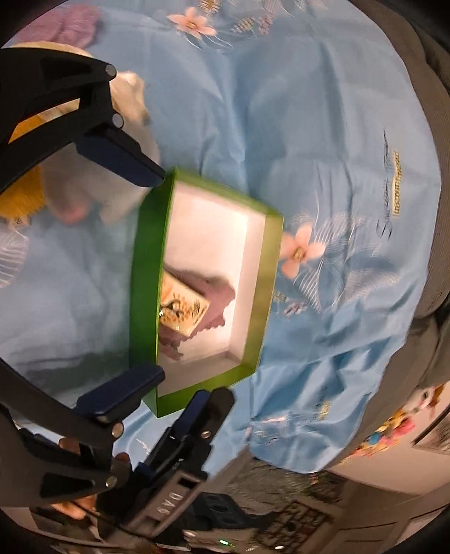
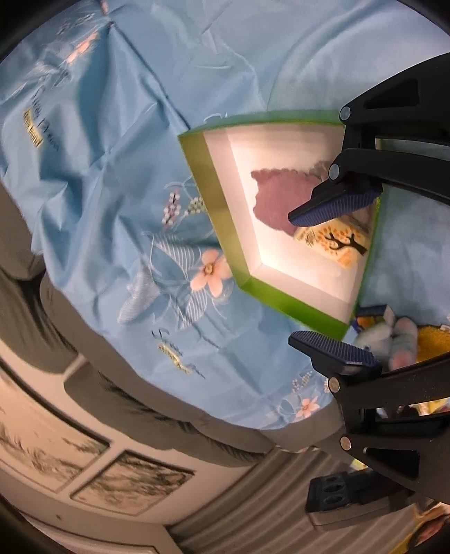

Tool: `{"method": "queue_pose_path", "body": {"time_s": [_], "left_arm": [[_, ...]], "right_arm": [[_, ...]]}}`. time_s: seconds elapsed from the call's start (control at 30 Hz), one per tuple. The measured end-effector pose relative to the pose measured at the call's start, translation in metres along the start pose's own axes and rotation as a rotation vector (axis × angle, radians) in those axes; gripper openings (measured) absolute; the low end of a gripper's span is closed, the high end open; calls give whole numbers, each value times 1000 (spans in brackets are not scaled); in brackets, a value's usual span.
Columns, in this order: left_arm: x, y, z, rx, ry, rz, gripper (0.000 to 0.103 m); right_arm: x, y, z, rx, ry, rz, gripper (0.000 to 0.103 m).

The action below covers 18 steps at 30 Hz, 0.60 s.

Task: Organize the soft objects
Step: 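Drop the tissue pack into the green box with the right gripper, then grasp the white plush bunny with the left gripper and lift it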

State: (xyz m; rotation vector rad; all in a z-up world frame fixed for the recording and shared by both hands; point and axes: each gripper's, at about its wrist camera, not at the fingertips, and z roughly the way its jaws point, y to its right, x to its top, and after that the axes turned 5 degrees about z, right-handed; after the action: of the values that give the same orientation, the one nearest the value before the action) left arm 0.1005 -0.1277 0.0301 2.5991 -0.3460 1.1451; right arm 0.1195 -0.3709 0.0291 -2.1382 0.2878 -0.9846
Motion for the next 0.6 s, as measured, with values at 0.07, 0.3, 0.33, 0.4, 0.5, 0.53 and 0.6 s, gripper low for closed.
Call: {"method": "queue_pose_path", "body": {"time_s": [0.07,0.3,0.33,0.4,0.5,0.53,0.6], "left_arm": [[-5,-16,-18,16,16,-43,102],[-30,-64,-61,97,37,-160,102],[-34,-69,-62,101,27,-174,102],[-43,-76,-64,110,8,-198,102],[-52,-82,-63,114,-11,-214,102],[-54,-83,-62,109,-17,-221,102],[-55,-87,-61,93,-25,-243,102]], "right_arm": [[-5,-8,0,17,-8,-27,69],[-22,-26,11,40,-85,-78,69],[-24,-28,13,49,-100,-81,69],[-29,-33,16,67,-131,-88,69],[-37,-43,21,75,-192,-133,70],[-42,-49,24,80,-224,-164,70],[-50,-57,28,92,-268,-210,70]]}}
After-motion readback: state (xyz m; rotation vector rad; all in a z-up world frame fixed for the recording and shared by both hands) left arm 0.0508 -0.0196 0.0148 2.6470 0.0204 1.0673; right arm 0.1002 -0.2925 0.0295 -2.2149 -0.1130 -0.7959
